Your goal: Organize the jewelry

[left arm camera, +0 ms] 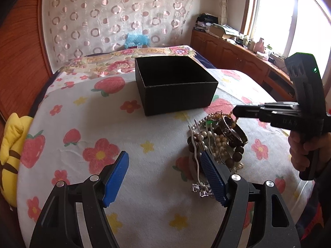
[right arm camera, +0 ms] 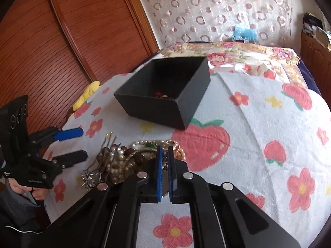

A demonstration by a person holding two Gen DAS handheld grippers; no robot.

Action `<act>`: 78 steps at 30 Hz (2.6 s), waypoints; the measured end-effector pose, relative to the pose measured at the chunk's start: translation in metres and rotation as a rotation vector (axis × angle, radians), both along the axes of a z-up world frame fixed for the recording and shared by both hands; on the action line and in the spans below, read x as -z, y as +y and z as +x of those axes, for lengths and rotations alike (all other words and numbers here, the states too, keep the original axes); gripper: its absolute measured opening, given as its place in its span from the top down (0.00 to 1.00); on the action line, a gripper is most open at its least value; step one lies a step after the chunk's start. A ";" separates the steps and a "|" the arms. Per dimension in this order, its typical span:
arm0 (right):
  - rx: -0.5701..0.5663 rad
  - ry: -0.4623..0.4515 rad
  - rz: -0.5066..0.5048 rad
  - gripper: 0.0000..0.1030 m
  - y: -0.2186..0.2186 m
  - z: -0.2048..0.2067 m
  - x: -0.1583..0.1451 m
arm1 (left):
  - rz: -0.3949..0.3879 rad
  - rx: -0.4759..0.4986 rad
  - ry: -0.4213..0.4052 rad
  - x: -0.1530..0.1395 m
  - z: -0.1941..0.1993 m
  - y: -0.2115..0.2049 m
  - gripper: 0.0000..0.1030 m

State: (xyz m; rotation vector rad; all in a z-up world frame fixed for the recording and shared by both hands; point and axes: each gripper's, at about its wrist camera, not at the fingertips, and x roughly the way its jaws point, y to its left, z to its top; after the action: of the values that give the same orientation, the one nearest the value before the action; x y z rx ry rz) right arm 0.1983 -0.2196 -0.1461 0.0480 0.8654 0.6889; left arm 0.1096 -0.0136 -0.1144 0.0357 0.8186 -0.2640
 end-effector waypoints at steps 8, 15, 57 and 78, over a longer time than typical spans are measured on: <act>0.029 -0.096 0.017 0.95 -0.012 -0.008 -0.032 | -0.003 0.008 0.012 0.002 -0.002 -0.002 0.33; 0.058 -0.198 0.024 0.95 -0.027 -0.016 -0.068 | -0.008 0.009 0.014 0.001 -0.004 -0.003 0.33; 0.128 -0.262 0.016 0.95 -0.066 -0.036 -0.093 | 0.269 0.310 0.021 0.015 -0.021 -0.102 0.88; 0.115 -0.229 -0.008 0.94 -0.062 -0.032 -0.078 | 0.163 0.320 0.072 0.014 -0.018 -0.097 0.87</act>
State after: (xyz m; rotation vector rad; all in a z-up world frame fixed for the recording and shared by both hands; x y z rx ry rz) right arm 0.1666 -0.2813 -0.0676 0.0109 0.6402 0.5703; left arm 0.0917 -0.1109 -0.1283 0.3132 0.9037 -0.5023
